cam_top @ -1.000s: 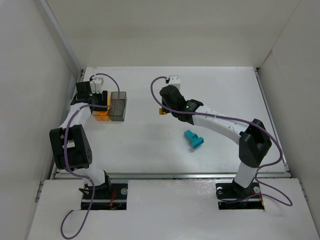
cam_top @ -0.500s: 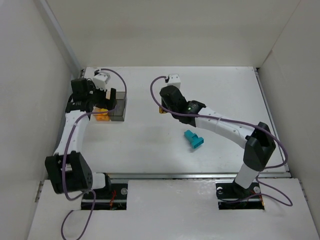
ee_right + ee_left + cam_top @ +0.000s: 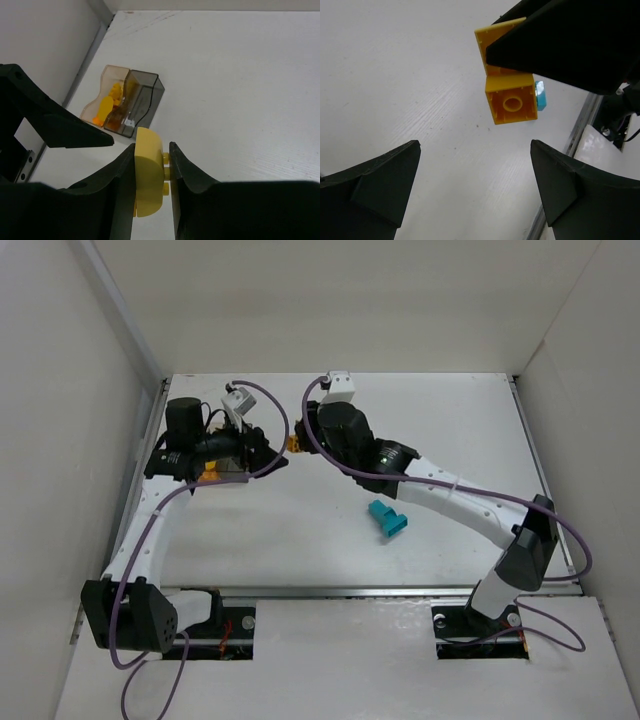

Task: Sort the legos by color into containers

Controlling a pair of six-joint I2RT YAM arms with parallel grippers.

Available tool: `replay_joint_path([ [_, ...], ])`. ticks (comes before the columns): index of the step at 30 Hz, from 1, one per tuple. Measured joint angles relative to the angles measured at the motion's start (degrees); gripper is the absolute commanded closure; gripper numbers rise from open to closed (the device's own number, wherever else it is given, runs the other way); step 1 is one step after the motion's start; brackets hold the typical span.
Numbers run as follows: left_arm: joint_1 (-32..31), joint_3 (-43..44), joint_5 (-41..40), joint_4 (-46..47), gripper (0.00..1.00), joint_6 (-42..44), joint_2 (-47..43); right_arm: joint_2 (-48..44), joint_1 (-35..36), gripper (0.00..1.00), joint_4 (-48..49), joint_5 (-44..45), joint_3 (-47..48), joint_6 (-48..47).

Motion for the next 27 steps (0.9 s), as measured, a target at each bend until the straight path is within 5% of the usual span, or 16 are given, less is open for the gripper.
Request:
replay_joint_path([
  [10,-2.03,-0.37,2.27,5.81,0.12,-9.81,0.11,2.73,1.09,1.0,0.15,-1.73,0.68,0.74],
  [19,-2.05,-1.2,1.81,6.88,0.58,-11.47,0.61,2.97,1.16,1.0,0.15,-2.93,1.42,0.92],
  [20,-2.05,-1.2,1.73,6.86,0.74,-11.41,0.7,2.97,1.16,1.0,0.13,-3.17,1.42,0.92],
  [23,-2.05,-1.16,1.46,6.93,1.0,-11.74,1.01,3.26,1.14,1.0,0.02,-3.23,1.44,0.94],
  [27,-2.21,-1.14,0.9,6.45,1.0,-11.85,1.33,3.37,1.11,1.0,-0.15,-2.86,1.44,0.94],
])
